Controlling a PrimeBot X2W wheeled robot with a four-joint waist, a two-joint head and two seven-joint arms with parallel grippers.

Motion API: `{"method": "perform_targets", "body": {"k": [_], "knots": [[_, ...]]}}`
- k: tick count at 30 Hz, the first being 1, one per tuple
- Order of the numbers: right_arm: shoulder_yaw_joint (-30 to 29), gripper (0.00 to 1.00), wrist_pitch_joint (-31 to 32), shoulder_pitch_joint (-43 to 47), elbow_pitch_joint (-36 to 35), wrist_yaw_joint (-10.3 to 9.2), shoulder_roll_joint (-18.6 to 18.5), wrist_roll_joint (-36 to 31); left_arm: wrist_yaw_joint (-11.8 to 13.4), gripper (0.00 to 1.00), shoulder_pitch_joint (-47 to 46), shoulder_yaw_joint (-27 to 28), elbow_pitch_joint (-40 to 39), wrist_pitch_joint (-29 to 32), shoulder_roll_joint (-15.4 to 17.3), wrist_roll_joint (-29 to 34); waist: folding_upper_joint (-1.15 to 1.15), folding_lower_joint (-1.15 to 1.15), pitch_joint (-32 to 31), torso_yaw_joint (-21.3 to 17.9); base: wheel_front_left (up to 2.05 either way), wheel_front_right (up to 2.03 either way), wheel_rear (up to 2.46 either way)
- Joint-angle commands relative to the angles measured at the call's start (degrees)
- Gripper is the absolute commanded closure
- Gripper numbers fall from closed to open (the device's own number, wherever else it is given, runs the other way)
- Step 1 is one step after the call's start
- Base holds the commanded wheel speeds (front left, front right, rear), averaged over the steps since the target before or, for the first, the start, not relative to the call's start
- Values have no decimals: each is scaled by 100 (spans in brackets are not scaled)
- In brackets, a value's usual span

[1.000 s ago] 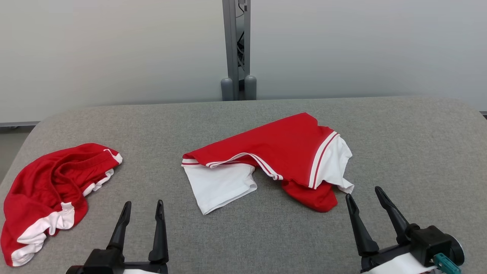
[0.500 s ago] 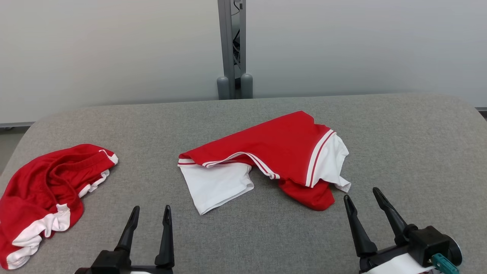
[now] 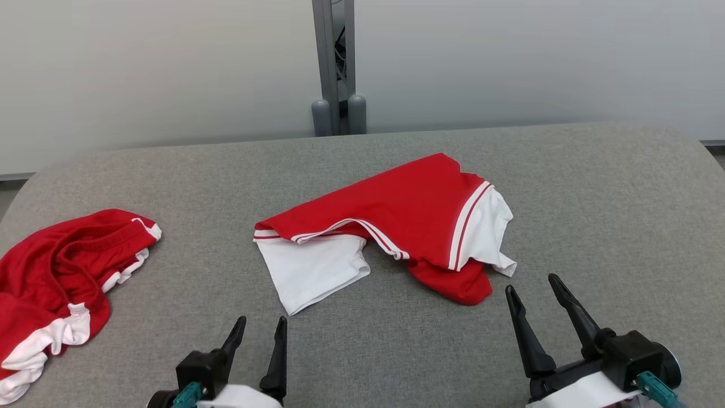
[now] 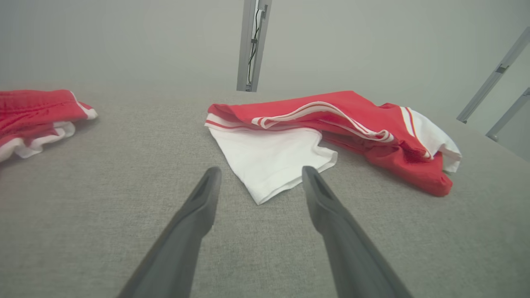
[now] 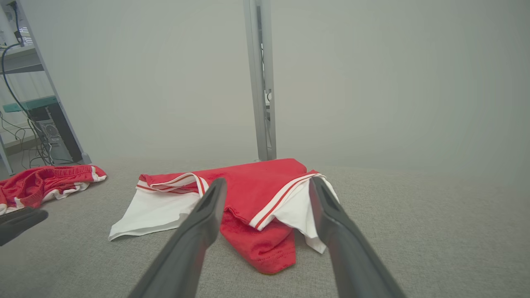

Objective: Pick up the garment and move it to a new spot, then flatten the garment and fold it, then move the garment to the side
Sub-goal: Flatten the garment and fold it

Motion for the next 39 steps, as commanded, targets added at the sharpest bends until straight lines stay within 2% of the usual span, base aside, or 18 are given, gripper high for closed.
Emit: {"method": "perform_targets", "body": {"k": [1, 9, 17, 25, 30, 31, 32, 39], "knots": [[27, 0, -34, -65, -18, 1, -26, 43, -19, 0, -221, -63, 125, -13, 28, -96, 0, 0, 74, -42, 0, 0, 0], [135, 0, -34, -228, -70, 1, -28, 73, 163, 0, -931, -286, 811, 70, 27, -304, 0, 0, 399, -152, 0, 0, 0], [271, 0, -34, -451, -135, 1, -27, 89, 239, 0, -1594, -435, 1575, 57, 26, -522, 0, 0, 733, -366, 0, 0, 0], [264, 0, -34, -555, -168, 1, -27, 54, 514, 0, -2024, -476, 2251, 181, 33, -519, 0, 0, 1018, -535, 0, 0, 0], [259, 0, -34, -628, -154, 1, -27, 79, 448, 0, -2147, -611, 2600, 361, 38, -471, 0, 0, 1087, -578, 0, 0, 0], [266, 0, -34, -637, -147, 1, -27, 87, 433, 41, -2169, -631, 2639, 343, 41, -457, 0, 0, 1086, -585, 0, 0, 0], [269, 0, -34, -648, -144, 1, -27, 99, 392, 98, -2180, -661, 2666, 321, 39, -441, 0, 0, 1078, -592, 0, 0, 0], [253, 0, -34, -593, -173, 1, -28, 155, -95, 100, -2250, -685, 2225, 160, 35, -755, 0, 0, 883, -617, 0, 0, 0]]}}
